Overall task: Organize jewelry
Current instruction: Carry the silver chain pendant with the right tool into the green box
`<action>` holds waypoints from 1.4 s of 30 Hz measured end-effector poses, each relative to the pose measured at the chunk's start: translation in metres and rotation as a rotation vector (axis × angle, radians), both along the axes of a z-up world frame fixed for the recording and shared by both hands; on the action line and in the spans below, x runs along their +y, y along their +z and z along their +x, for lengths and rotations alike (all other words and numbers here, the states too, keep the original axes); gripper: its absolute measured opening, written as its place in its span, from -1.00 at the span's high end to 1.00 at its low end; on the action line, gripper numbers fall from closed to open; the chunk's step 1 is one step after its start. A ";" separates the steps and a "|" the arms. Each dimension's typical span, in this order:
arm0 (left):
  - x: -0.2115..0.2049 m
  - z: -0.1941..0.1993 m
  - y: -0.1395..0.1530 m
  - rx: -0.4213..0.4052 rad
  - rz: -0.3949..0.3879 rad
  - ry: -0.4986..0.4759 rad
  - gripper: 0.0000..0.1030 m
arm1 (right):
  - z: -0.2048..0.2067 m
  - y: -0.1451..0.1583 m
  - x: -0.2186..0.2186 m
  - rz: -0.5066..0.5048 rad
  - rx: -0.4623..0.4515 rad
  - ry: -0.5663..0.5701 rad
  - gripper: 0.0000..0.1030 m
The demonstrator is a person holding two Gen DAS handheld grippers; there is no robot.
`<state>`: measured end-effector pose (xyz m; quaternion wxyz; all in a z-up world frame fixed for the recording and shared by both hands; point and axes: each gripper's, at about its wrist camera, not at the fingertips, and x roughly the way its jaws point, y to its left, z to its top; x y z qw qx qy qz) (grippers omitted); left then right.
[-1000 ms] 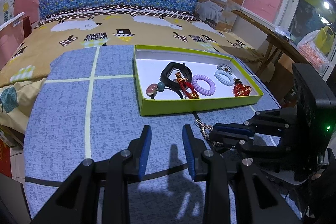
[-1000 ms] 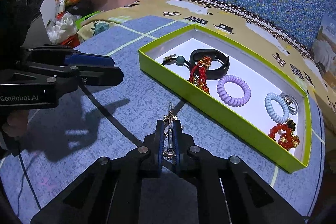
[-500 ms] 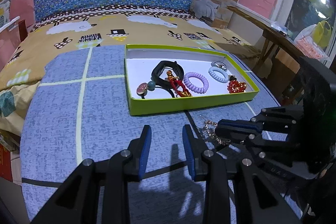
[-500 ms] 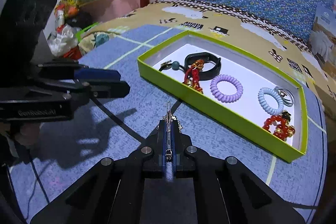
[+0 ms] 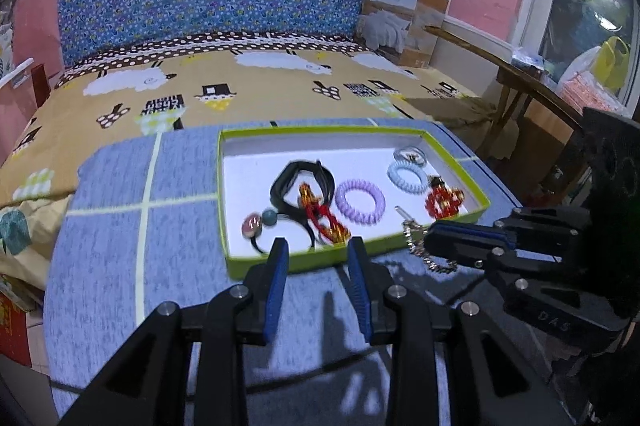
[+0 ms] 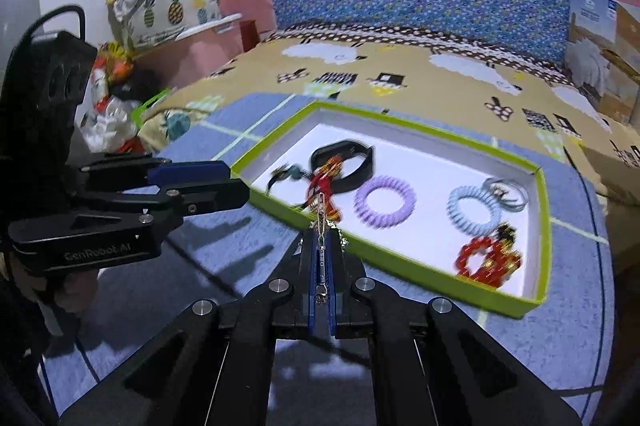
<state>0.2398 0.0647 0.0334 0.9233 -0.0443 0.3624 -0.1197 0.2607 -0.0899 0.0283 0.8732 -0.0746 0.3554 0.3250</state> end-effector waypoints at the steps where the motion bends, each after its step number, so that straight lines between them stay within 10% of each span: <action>1: 0.000 0.004 0.001 -0.001 0.002 0.005 0.38 | 0.003 0.001 -0.002 0.003 -0.001 -0.007 0.94; 15: -0.023 0.065 -0.023 0.100 0.016 -0.007 0.40 | 0.068 -0.015 -0.010 -0.035 0.039 -0.120 0.94; 23: -0.032 0.079 -0.029 0.097 0.058 -0.014 0.80 | 0.081 -0.025 -0.012 -0.038 0.061 -0.132 0.94; 42: -0.020 0.075 -0.022 0.066 0.058 0.023 0.57 | 0.083 -0.023 -0.015 -0.032 0.080 -0.136 0.70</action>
